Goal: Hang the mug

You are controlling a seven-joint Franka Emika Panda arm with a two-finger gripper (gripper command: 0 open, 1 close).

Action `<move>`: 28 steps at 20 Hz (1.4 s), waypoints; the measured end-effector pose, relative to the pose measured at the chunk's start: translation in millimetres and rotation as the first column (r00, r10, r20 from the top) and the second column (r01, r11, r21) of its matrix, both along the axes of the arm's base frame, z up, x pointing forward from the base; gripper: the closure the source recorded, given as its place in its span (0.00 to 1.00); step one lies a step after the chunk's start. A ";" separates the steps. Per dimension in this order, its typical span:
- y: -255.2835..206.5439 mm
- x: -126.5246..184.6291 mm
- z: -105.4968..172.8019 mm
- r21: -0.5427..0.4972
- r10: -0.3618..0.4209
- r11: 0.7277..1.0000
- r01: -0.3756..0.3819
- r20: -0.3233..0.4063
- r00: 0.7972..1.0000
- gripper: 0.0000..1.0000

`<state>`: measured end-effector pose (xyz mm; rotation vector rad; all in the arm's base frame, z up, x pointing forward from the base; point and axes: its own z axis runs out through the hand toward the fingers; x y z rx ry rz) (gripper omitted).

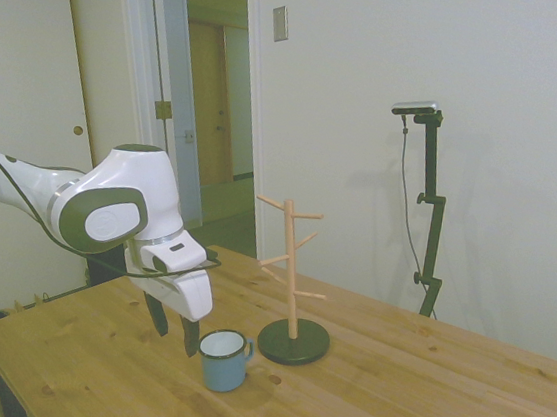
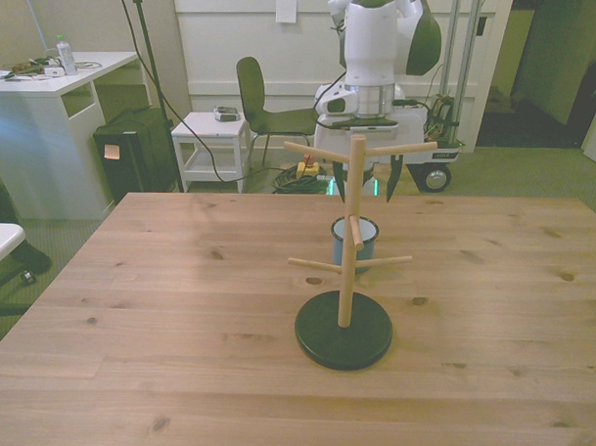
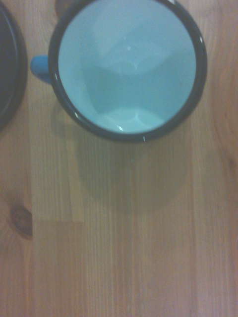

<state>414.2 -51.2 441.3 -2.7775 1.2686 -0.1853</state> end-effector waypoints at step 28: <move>-89.5 19.2 12.4 0.013 -0.060 0.998 0.060 0.025 0.998 0.00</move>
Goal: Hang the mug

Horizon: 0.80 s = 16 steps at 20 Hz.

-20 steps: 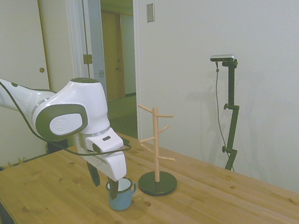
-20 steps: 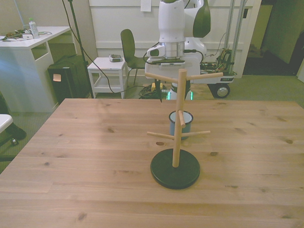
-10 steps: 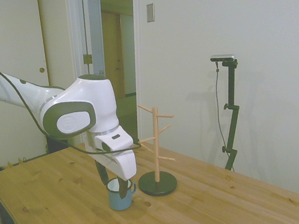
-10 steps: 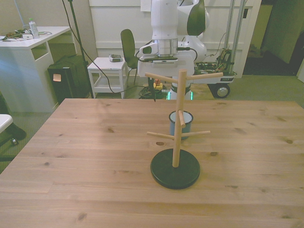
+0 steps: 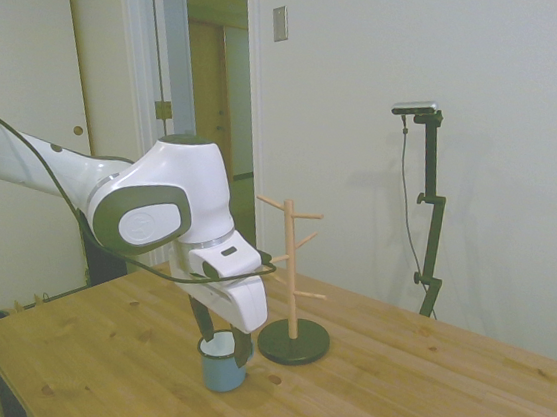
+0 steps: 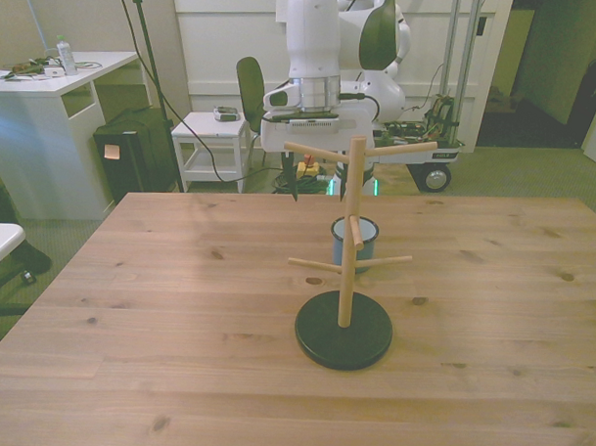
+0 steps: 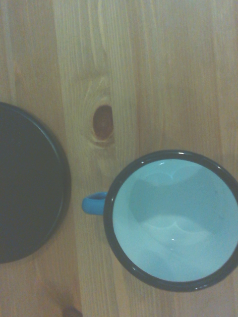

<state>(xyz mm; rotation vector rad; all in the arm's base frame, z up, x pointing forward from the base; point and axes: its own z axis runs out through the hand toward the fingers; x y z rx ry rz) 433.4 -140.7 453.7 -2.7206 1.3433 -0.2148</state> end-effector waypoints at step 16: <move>7.5 40.2 -37.1 0.000 0.022 1.000 -0.022 -0.019 1.000 0.00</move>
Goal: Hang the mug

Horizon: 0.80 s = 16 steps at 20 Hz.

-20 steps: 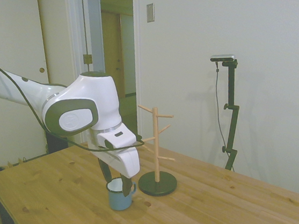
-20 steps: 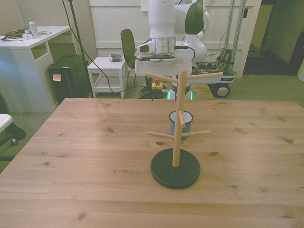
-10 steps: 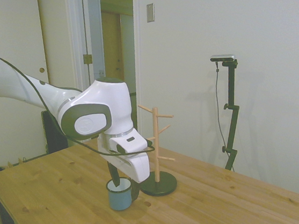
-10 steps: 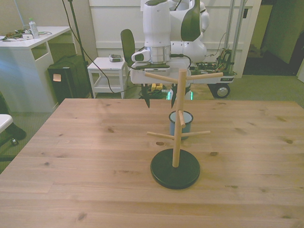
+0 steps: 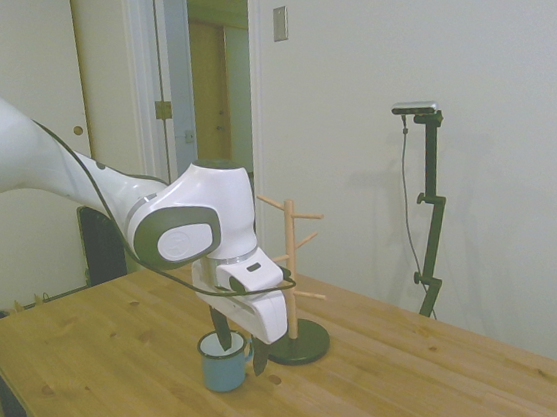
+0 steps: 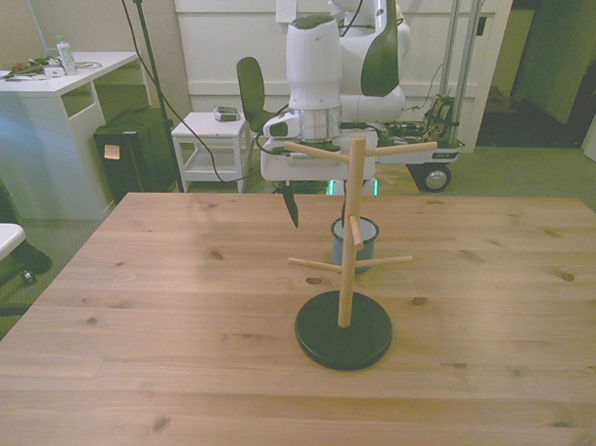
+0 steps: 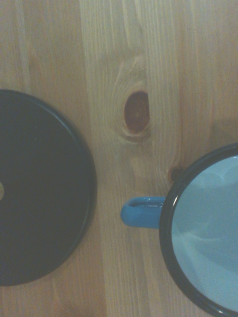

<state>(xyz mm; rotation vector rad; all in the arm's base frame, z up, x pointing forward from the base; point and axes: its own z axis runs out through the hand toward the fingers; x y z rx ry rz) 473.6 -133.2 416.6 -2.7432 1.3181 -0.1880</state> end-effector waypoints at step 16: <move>23.8 16.2 -25.8 -0.007 0.036 0.999 -0.036 -0.011 0.999 1.00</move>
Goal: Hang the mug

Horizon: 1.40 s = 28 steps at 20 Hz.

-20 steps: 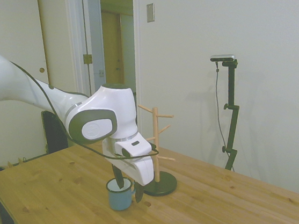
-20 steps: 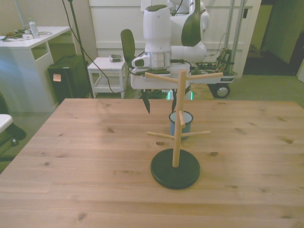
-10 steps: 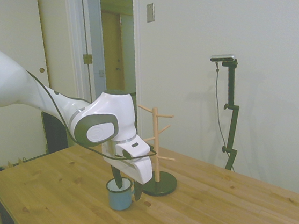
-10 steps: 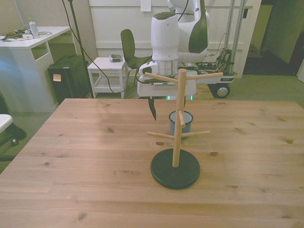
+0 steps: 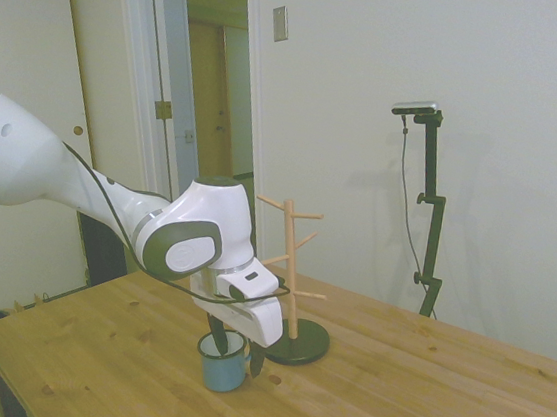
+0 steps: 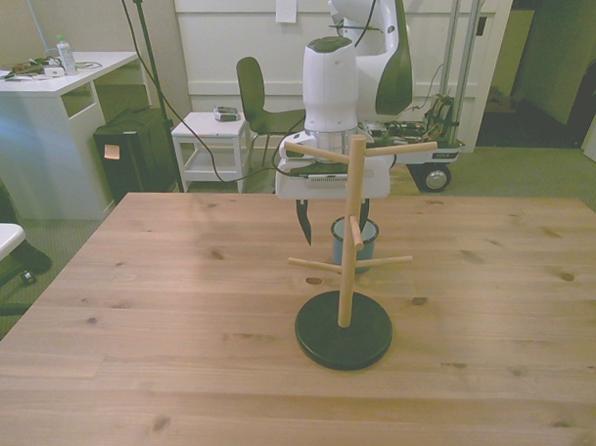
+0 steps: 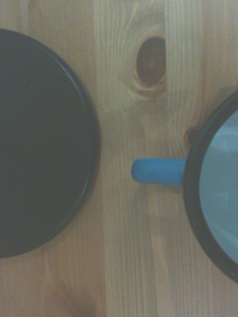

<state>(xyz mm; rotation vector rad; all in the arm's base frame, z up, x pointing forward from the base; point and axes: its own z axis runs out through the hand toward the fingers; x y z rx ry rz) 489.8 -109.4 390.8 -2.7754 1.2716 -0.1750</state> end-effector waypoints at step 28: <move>6.3 -8.1 -26.6 -0.005 0.003 1.000 -0.003 -0.005 1.000 1.00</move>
